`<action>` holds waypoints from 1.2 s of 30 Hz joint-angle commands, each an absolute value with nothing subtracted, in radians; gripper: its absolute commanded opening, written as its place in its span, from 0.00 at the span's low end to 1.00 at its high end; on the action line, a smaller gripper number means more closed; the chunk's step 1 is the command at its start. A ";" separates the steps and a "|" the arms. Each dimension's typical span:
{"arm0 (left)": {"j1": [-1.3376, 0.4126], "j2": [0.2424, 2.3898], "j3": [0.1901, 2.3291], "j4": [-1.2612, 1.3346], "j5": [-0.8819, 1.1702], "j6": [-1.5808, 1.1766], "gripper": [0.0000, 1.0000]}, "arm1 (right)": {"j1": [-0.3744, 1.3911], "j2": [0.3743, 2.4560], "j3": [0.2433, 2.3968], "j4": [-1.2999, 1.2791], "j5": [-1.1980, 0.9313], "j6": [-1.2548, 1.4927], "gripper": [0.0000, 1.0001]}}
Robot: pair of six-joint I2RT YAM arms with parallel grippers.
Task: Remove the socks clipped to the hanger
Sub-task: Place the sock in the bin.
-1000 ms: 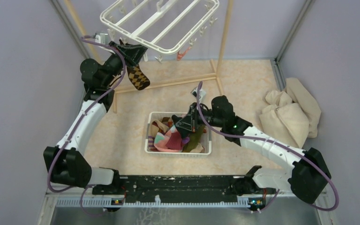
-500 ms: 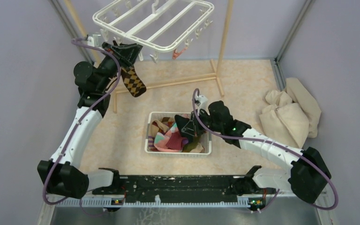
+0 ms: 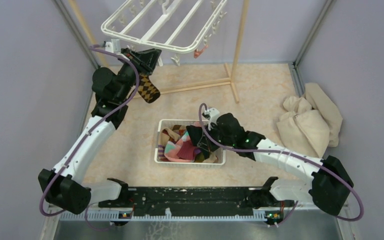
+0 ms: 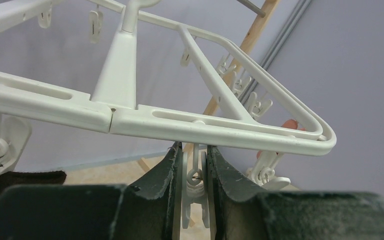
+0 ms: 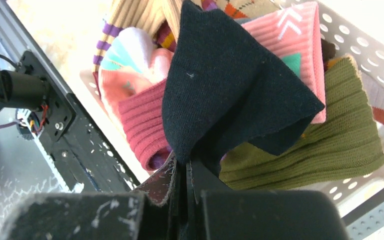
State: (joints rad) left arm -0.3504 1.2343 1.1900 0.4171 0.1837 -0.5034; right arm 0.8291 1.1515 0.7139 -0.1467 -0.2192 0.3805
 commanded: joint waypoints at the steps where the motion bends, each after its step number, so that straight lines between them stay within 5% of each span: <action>1: -0.399 1.237 1.194 0.396 0.054 -0.468 0.09 | 0.869 1.152 0.736 -0.168 -0.130 0.344 0.00; 10: -0.469 1.262 1.206 0.388 -0.095 -0.445 0.08 | 0.884 1.197 0.730 -0.130 -0.086 0.333 0.00; 20: -0.533 1.270 1.199 0.423 -0.243 -0.473 0.09 | 0.888 1.171 0.781 -0.171 -0.096 0.313 0.29; 28: -0.592 1.288 1.216 0.435 -0.339 -0.455 0.09 | 0.888 1.042 0.816 -0.267 -0.060 0.314 0.62; 36: -0.640 1.290 1.218 0.448 -0.422 -0.415 0.10 | 0.888 0.965 0.812 -0.292 0.028 0.337 0.65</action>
